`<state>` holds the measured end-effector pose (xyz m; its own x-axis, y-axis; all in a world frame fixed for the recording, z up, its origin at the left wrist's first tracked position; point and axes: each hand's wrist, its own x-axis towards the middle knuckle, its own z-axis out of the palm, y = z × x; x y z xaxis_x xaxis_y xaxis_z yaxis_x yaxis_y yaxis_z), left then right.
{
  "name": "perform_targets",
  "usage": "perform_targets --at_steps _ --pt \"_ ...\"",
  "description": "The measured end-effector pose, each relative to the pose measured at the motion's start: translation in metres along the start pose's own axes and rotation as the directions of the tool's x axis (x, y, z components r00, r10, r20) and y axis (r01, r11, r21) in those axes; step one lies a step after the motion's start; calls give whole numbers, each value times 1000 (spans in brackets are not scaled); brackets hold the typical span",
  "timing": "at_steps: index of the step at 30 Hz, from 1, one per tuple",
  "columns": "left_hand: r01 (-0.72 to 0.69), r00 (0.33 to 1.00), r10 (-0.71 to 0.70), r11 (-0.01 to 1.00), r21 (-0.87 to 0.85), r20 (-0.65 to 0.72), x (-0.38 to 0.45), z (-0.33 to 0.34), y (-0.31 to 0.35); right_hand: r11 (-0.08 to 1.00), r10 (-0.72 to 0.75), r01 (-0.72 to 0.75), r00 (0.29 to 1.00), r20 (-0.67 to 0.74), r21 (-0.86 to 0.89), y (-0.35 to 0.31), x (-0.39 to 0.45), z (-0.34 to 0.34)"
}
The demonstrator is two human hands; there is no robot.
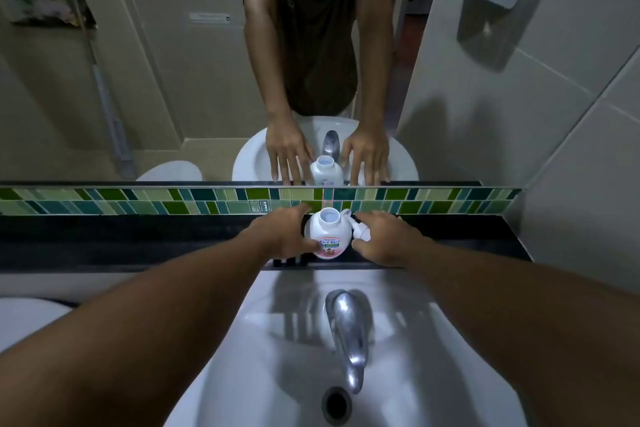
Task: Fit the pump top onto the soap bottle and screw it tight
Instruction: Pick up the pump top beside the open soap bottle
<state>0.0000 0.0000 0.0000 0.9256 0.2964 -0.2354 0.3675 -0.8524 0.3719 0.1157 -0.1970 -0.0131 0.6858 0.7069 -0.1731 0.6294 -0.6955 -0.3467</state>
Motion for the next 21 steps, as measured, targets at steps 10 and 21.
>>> perform_targets --at_steps 10,21 --pt "-83 994 66 978 -191 -91 12 19 -7 996 43 -49 996 -77 -75 8 5 17" --pt "-78 996 58 933 -352 -66 17 25 -7 969 175 -126 957 -231 212 15 -7 7"
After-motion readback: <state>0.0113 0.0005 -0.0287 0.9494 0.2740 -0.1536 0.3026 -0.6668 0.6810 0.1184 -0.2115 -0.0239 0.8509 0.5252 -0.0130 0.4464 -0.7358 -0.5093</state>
